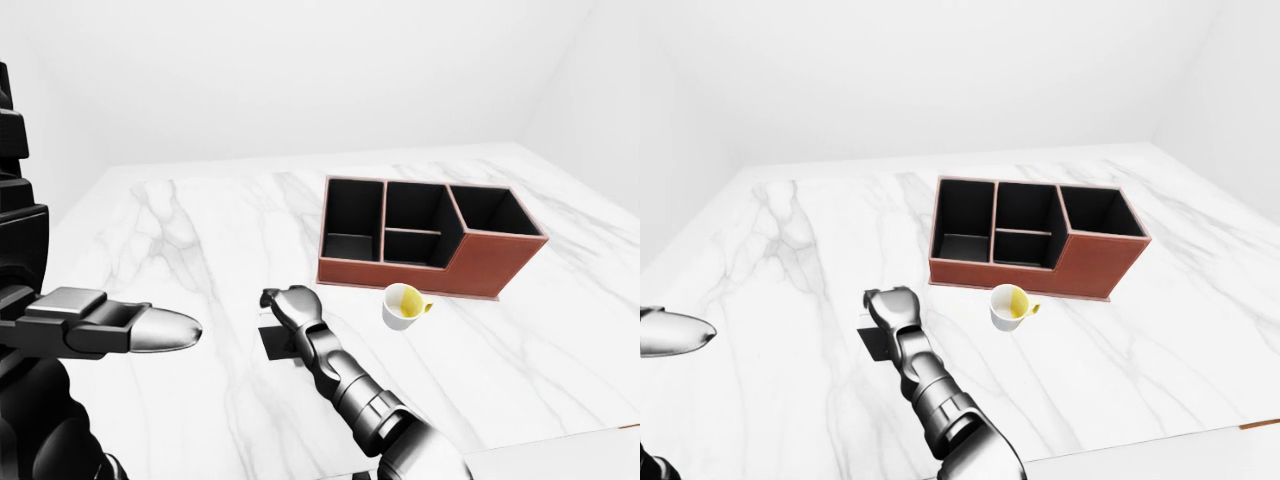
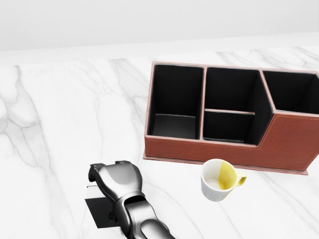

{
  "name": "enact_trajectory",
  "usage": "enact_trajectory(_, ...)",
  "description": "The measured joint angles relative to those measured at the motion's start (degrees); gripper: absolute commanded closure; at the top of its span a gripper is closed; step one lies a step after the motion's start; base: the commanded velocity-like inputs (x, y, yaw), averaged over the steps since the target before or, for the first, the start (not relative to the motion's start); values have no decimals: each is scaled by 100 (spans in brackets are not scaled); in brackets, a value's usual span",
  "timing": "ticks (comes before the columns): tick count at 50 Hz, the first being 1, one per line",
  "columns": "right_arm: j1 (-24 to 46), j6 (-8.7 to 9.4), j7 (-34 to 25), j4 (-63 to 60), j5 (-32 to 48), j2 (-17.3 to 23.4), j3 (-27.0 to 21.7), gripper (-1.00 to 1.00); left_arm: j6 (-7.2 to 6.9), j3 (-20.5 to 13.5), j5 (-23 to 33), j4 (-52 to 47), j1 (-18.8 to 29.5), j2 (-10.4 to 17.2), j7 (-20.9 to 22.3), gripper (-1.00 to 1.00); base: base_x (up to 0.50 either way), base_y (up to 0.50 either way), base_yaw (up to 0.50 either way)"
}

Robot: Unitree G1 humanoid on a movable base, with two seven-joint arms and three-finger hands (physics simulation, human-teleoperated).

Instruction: Pick up the book and place it in the caddy.

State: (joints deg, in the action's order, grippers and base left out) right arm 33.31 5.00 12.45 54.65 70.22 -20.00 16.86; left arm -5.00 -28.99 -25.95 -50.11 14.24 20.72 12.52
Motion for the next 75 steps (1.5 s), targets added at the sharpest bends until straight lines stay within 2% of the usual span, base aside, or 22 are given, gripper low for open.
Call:
enact_trajectory(15,-62,0,-36,-63,187,4,-45,100,0,-179,-246,-104,-38,75,-75,-100,0,0,0)
enact_trajectory(26,-295,0,-401,-562,59,96,43,100,0,-175,-269,-92,-73,94,-107,-100,0,0,0)
enact_trajectory(30,-421,0,-649,-959,110,161,77,100,0,-192,-288,-112,-71,99,-116,-100,0,0,0)
enact_trajectory(38,-612,0,-1533,-2276,538,256,138,100,0,-190,-302,-105,-58,118,-128,-100,0,0,0)
enact_trajectory(52,-540,0,-2907,-4127,1193,340,4,100,0,-124,-201,-86,-102,75,-53,-100,0,0,0)
enact_trajectory(75,129,0,-4139,-5473,1464,403,-374,100,0,-17,-9,-93,-112,-14,66,-100,0,0,0)
